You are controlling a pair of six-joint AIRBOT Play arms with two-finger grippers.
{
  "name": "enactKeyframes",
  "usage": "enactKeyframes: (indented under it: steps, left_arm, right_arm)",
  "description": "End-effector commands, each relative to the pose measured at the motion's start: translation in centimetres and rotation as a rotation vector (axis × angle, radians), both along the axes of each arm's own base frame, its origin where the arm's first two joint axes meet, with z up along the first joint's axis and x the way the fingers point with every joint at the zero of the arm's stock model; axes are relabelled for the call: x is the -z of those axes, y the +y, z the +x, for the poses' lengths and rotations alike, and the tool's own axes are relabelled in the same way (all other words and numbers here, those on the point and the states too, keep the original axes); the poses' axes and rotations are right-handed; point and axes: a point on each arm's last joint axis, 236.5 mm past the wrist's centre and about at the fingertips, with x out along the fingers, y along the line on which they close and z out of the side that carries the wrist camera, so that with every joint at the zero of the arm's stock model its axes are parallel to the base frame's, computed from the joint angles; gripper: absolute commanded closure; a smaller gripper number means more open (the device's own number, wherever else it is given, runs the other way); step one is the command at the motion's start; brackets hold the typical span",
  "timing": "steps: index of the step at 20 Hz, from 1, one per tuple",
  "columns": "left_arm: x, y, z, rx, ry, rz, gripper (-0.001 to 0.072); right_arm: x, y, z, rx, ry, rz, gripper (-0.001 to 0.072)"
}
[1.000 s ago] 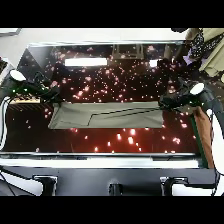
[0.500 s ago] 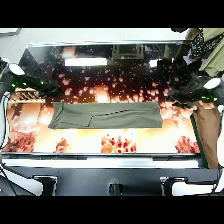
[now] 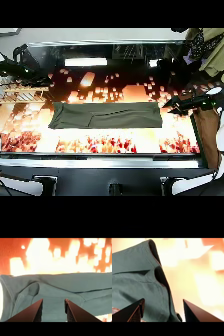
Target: Fold the clothes and pants, and hang the long-sleeved shirts on hangers.
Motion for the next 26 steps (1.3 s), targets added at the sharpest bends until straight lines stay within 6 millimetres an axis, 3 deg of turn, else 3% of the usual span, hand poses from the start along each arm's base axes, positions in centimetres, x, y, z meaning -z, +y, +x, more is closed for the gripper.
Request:
enactKeyframes:
  steps: [1,5,8,11,12,13,14,15,18,20,23,26]
  left_arm:
    - [-0.7,0.1,-0.4,-0.013,0.001,0.01,0.038]
    - [-0.7,-0.2,-0.4,-0.007,0.0,0.01,0.038]
    - [-0.7,-0.2,-0.4,-0.006,0.001,0.01,0.038]
    - [-0.6,-0.2,-0.6,-0.003,0.009,0.01,0.0396]
    - [-0.6,-0.2,-0.8,-0.001,0.016,0.01,0.0398]
    - [-0.5,-0.2,-1.0,0.002,0.024,0.01,0.0411]
    - [-0.4,-0.3,-1.2,0.005,0.032,0.01,0.0595]
    - [-0.4,-0.3,-1.3,0.01,0.035,0.011,0.0694]
    - [1.3,-1.2,-1.5,0.016,0.065,-0.006,0.0695]
    - [3.7,-4.2,-2.0,0.029,0.108,-0.076,0.0694]
    - [7.5,-12.4,-2.9,0.06,0.143,-0.253,0.0695]
    - [11.1,-20.4,-4.8,0.104,0.153,-0.31,0.0695]
  right_arm:
    - [1.7,1.6,-0.1,-0.042,0.017,0.034,0.0157]
    - [3.8,3.2,-1.0,-0.103,0.081,-0.045,0.0159]
    - [3.9,5.0,-1.1,-0.14,0.087,-0.048,0.0197]
    - [3.5,7.5,-1.2,-0.183,0.083,-0.024,0.0395]
    - [3.1,8.2,-1.3,-0.196,0.08,-0.016,0.0518]
    - [2.4,8.8,-1.2,-0.203,0.068,-0.005,0.0632]
    - [1.1,9.2,-1.0,-0.196,0.047,0.011,0.068]
    - [-0.2,9.1,-0.7,-0.175,0.028,0.008,0.0681]
    - [-4.8,7.4,-0.4,-0.116,-0.019,-0.069,0.0682]
    - [-7.7,6.2,-1.0,-0.087,-0.025,-0.139,0.0681]
    - [-11.2,4.9,-2.7,-0.043,-0.005,-0.211,0.0681]
    - [-14.8,3.9,-4.0,0.008,-0.022,-0.272,0.0682]
